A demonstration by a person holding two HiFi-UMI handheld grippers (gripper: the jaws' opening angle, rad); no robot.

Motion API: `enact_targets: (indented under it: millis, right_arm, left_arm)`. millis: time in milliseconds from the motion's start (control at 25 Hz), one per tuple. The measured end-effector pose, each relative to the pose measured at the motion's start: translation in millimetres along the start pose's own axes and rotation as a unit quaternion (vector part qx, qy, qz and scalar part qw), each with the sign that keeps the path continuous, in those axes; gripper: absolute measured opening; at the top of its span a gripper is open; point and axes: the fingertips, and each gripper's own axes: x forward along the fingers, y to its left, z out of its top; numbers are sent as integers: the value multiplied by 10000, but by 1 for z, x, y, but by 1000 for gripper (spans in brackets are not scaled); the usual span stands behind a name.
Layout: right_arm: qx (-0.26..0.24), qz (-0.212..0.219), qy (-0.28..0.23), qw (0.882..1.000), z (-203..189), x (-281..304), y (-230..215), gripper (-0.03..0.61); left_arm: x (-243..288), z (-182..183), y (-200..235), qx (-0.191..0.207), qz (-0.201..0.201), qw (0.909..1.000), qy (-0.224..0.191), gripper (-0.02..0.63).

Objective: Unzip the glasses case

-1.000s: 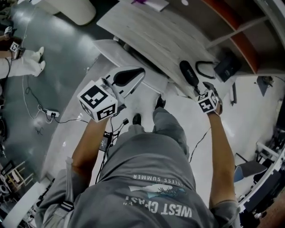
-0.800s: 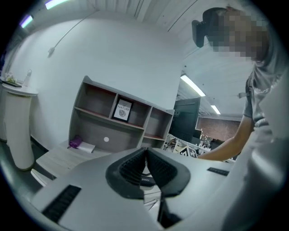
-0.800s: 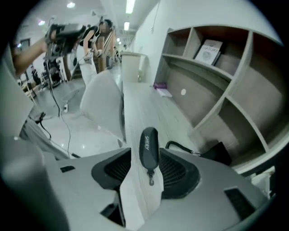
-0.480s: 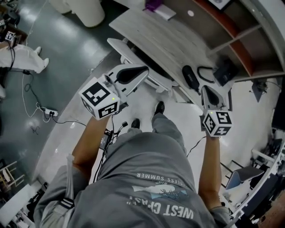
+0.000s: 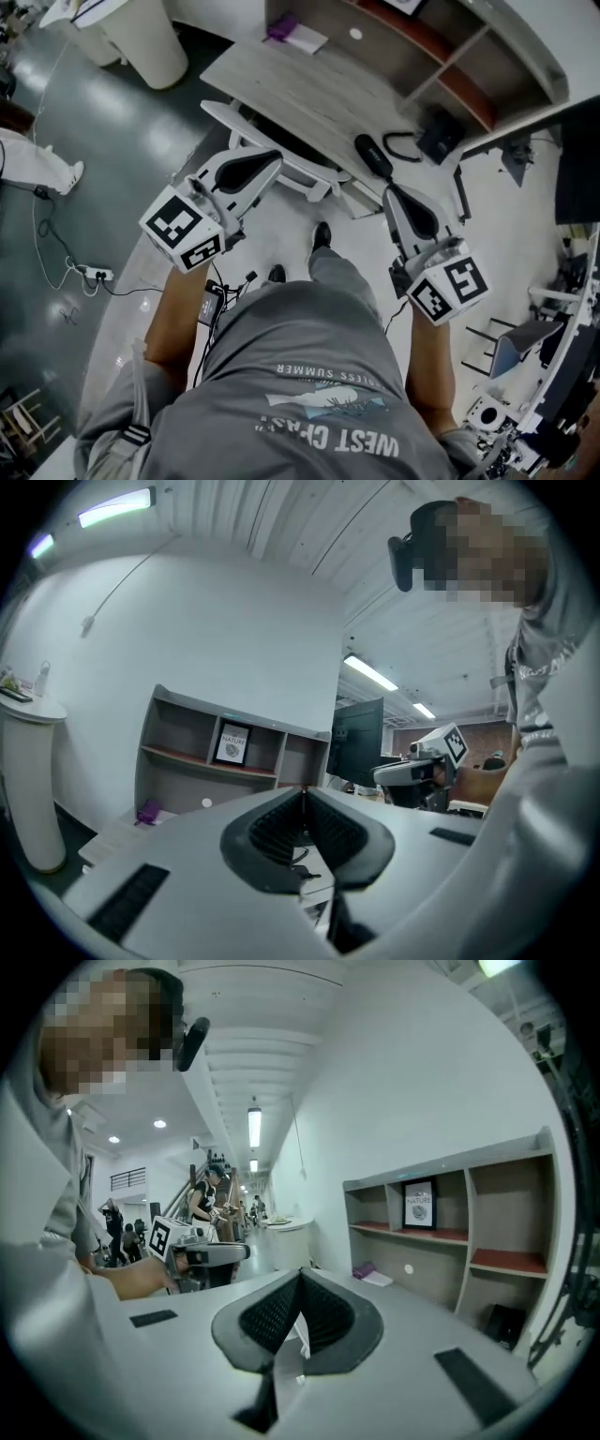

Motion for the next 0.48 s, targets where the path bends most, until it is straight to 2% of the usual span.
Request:
enact_targets:
  millis: [200,480]
  right_arm:
    - [-209,8,-137,9997,14,-16,32,6]
    - [-255,-168,-257,9992,22,-41,46,6]
  left_arm:
    - [-4,7,-22,147,-232,9996,-53,5]
    - [-4,9,-45,188,-514,9985,-51,5]
